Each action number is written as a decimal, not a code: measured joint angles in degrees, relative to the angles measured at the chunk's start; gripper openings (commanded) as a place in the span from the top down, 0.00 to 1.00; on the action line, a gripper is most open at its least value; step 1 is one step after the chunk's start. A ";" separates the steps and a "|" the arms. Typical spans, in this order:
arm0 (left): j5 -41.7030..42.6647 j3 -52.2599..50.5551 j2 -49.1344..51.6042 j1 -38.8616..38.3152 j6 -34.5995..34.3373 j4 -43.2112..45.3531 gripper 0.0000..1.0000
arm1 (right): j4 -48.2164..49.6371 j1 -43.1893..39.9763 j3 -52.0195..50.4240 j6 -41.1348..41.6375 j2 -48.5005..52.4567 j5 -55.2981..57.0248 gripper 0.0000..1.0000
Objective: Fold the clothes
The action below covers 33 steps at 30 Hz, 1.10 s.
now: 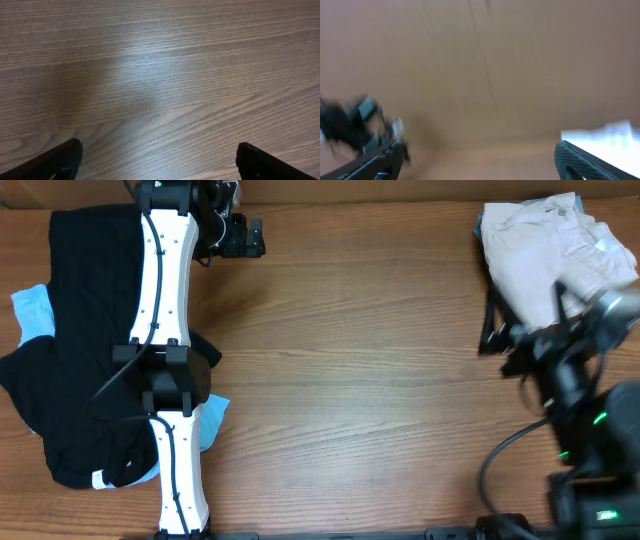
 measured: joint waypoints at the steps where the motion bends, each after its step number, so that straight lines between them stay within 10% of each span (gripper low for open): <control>1: 0.02 0.00 0.00 0.00 0.00 0.11 0.00 | 2.43 0.00 -4.52 0.17 -2.49 0.00 0.00; 9: 0.00 0.02 0.00 0.00 -0.02 0.11 0.00 | 8.90 0.00 -39.89 1.18 -27.30 0.04 0.00; 33: 0.00 0.02 0.00 0.00 0.00 0.09 0.00 | 8.83 0.00 -49.83 1.22 -36.35 0.04 0.00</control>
